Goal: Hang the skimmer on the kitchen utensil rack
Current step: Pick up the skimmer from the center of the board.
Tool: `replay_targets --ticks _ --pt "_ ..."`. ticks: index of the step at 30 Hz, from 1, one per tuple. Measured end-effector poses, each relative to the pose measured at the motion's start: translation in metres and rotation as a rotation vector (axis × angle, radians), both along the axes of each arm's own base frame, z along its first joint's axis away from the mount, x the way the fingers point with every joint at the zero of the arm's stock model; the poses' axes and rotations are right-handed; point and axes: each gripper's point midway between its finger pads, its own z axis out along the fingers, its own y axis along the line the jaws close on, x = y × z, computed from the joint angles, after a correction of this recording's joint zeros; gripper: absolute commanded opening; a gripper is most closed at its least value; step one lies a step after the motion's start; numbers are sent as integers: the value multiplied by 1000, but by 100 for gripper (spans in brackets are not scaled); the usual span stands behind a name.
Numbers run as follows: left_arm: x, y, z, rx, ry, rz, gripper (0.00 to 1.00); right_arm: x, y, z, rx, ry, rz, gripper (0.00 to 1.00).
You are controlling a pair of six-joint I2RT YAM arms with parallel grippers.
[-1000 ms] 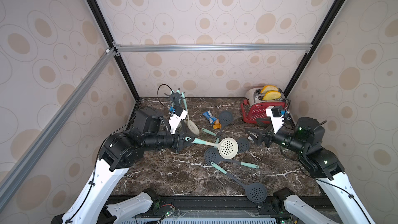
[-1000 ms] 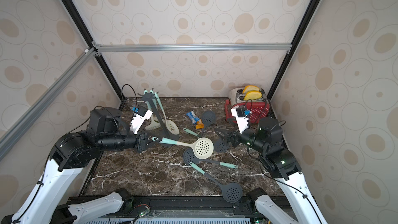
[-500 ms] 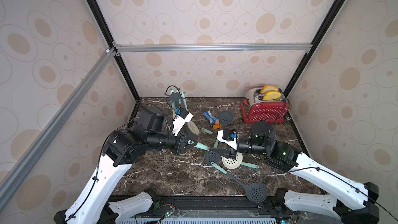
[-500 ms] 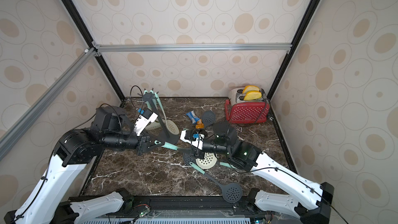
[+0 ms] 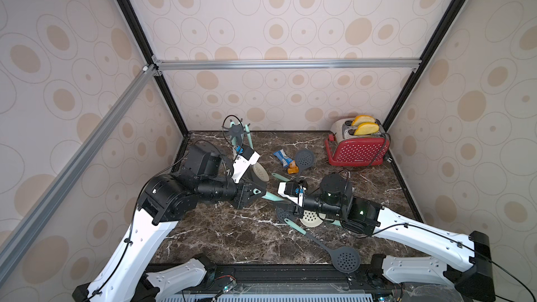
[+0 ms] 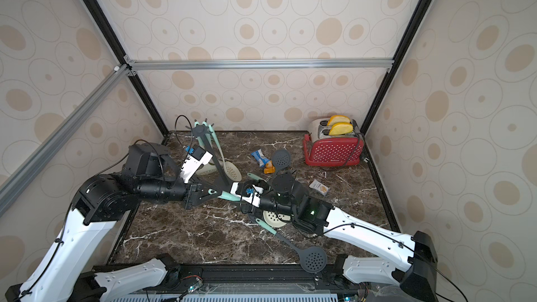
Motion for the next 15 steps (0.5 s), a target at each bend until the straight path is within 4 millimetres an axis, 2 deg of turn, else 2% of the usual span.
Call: replay_targets --ticks 6,15 --pt "1 -1 1 -4 -5 0 0 2 -4 -8 10 16 -29 40" --pt "3 -2 4 -13 -18 1 0 0 0 1 61 33 -26 36"
